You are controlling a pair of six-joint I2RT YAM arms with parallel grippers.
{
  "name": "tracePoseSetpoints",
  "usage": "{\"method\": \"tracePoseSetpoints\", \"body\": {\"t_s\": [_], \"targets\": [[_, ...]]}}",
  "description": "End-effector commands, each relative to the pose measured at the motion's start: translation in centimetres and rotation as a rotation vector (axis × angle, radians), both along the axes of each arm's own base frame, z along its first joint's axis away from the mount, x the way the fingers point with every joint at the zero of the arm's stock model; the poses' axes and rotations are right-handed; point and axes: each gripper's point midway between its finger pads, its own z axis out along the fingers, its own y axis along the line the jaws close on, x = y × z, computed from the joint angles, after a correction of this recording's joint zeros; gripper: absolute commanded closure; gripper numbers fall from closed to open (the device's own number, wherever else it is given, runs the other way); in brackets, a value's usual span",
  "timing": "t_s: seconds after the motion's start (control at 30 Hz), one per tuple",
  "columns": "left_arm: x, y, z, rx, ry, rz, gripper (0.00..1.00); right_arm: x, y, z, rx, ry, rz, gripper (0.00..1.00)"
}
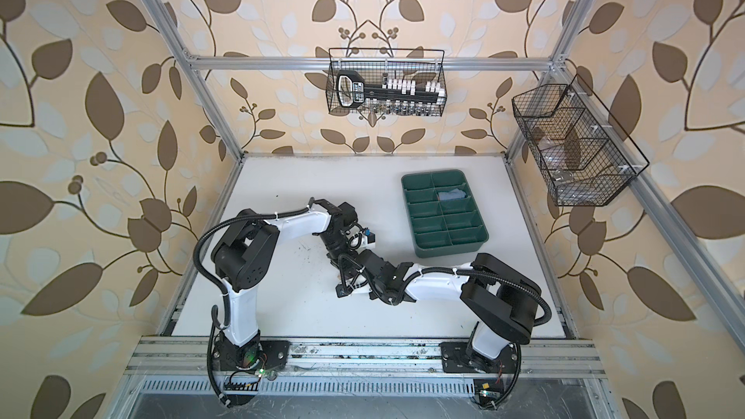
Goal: Roll the socks
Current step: 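Grasp the roll with the right gripper while the left gripper lifts away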
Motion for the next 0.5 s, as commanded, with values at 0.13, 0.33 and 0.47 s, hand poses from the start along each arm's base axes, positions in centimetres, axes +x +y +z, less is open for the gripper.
{"method": "tracePoseSetpoints", "body": {"t_s": [0.13,0.33,0.47], "targets": [[7.1,6.6,6.9,0.138,-0.615,0.347,0.29,-6.3,-5.4,-3.9,-0.206,0.410,-0.065,1.00],[7.0,17.4,15.9,0.320,-1.117,0.711,0.01,-8.8,-5.3,-3.2,-0.217,0.655,-0.106,1.00],[4.7,19.4,19.8,0.214,-1.257,0.790,0.01,-8.5,-4.8,-1.8,-0.225,0.747,-0.163,1.00]]}}
